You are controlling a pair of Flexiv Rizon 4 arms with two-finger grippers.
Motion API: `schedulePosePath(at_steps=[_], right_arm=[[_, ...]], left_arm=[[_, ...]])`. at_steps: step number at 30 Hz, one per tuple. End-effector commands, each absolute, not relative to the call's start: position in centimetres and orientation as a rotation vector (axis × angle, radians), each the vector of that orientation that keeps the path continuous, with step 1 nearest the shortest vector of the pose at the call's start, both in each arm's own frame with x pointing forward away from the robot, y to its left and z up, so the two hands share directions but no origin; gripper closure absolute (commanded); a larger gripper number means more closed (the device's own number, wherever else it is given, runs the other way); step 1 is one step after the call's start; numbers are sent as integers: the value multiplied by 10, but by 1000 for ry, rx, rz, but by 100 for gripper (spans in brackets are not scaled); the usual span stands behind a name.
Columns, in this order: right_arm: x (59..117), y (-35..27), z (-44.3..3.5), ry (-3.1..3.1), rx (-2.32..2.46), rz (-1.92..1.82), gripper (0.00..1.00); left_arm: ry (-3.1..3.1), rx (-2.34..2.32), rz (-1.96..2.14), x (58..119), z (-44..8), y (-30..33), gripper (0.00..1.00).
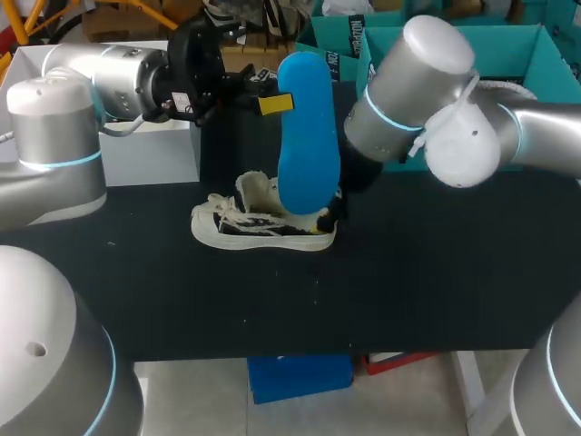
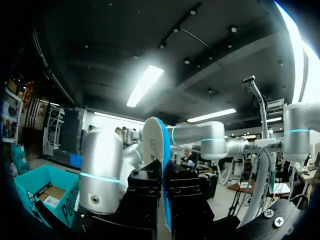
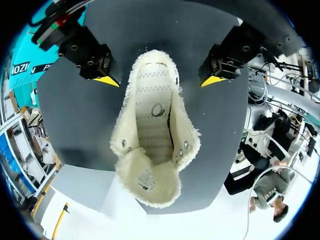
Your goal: Take the shoe out of the shoebox, open the shoe tongue, remove and reinsert the insole, then place the shoe into the shoebox
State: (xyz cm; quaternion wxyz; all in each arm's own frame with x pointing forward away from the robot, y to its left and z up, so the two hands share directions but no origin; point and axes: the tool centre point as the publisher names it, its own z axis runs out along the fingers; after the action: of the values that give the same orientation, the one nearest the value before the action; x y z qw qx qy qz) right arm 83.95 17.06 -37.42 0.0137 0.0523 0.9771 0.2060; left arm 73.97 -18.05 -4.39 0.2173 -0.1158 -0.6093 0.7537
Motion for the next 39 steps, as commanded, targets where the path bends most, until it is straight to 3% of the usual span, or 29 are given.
schedulePosePath(at_steps=[1, 39], right_arm=[[837, 167, -381, 2971, 169, 847, 0], [856, 165, -423, 2703, 108, 1341, 0]], left_arm=[[-1690, -319, 2091, 739, -45, -181, 100], [-1690, -319, 2091, 739, -45, -181, 100]])
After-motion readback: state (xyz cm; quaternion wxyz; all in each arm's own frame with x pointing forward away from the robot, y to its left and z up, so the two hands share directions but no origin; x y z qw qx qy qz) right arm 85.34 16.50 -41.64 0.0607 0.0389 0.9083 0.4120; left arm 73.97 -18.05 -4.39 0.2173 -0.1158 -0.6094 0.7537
